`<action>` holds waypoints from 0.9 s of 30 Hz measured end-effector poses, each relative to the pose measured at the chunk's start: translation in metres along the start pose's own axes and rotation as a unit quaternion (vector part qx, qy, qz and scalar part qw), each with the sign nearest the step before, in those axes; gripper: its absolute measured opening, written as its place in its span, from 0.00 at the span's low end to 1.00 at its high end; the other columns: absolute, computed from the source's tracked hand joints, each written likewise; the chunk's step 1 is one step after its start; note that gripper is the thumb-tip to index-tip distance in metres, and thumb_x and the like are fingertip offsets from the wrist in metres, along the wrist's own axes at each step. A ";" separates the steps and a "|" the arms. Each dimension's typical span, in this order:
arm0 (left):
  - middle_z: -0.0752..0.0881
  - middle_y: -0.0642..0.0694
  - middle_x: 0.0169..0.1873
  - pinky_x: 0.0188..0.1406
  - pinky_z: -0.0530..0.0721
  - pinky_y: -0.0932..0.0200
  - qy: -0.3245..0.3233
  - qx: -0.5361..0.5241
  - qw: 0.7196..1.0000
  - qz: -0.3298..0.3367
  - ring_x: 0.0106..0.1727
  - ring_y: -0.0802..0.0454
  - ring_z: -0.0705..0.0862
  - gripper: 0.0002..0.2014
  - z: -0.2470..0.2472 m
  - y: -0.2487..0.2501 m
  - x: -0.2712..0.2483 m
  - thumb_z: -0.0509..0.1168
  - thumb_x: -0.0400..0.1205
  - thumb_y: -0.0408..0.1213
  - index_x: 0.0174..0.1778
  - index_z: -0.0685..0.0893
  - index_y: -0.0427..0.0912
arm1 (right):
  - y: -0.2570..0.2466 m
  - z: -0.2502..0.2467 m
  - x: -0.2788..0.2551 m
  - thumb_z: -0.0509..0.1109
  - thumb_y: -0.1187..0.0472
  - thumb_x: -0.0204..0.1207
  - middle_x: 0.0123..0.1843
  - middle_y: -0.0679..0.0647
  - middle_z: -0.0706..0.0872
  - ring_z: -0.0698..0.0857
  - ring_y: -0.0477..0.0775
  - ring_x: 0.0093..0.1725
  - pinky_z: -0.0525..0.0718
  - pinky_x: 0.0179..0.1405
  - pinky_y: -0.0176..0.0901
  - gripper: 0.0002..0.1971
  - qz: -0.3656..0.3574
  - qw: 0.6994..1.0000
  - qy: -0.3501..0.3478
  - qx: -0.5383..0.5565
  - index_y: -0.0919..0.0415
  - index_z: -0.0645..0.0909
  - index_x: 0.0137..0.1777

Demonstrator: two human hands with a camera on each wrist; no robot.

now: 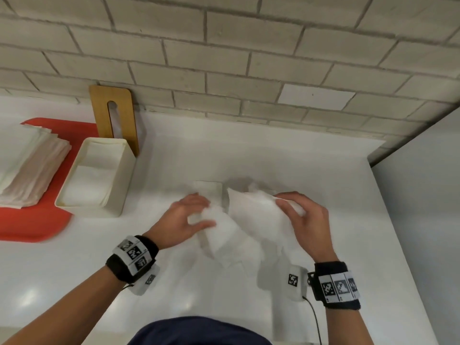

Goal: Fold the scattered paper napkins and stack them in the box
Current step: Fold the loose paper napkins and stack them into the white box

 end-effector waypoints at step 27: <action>0.90 0.28 0.52 0.56 0.84 0.37 0.134 -0.376 0.905 -0.150 0.50 0.40 0.86 0.19 -0.027 0.104 0.049 0.61 0.95 0.48 0.59 0.88 0.34 | -0.101 0.006 0.074 0.90 0.36 0.63 0.50 0.44 0.89 0.87 0.42 0.41 0.85 0.39 0.32 0.29 0.011 0.994 -0.108 -0.028 0.44 0.80 0.56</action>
Point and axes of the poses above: each hand's wrist, its own x-axis towards the middle knuckle, its own z-axis out of the palm, y = z × x, the point moved 3 cm from there along x, towards the middle knuckle
